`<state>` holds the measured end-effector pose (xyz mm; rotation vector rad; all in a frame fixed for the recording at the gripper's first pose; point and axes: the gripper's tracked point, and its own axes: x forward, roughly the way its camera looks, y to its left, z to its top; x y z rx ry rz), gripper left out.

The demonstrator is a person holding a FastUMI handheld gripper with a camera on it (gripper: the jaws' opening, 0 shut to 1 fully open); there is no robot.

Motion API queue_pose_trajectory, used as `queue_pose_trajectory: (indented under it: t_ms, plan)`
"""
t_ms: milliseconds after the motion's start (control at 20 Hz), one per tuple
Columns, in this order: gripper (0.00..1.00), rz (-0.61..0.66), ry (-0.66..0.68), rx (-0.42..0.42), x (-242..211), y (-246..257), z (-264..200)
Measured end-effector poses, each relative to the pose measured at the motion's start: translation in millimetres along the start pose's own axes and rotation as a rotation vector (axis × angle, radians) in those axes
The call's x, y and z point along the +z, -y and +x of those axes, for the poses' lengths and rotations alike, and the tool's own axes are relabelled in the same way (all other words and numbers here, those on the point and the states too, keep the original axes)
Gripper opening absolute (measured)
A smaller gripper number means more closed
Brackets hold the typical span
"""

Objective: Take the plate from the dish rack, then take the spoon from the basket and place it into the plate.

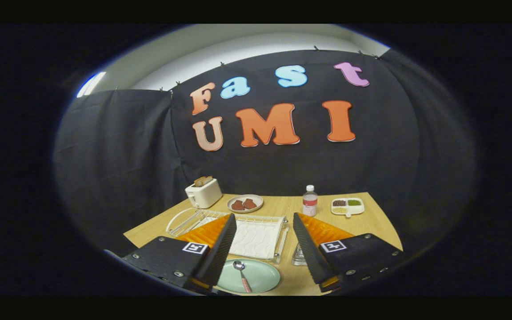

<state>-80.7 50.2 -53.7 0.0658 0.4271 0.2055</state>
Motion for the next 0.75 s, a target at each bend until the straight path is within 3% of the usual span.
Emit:
queue_pose_trajectory:
  t_ms: [50, 250, 750]
  plan:
    - [0.85, -0.003, 0.013, -0.009, 5.6, 0.8, 0.9]
    - [0.95, -0.031, 0.101, -0.047, 31.1, 3.2, 3.8]
    - [0.97, -0.135, 0.304, -0.077, 81.5, -3.8, 0.3]
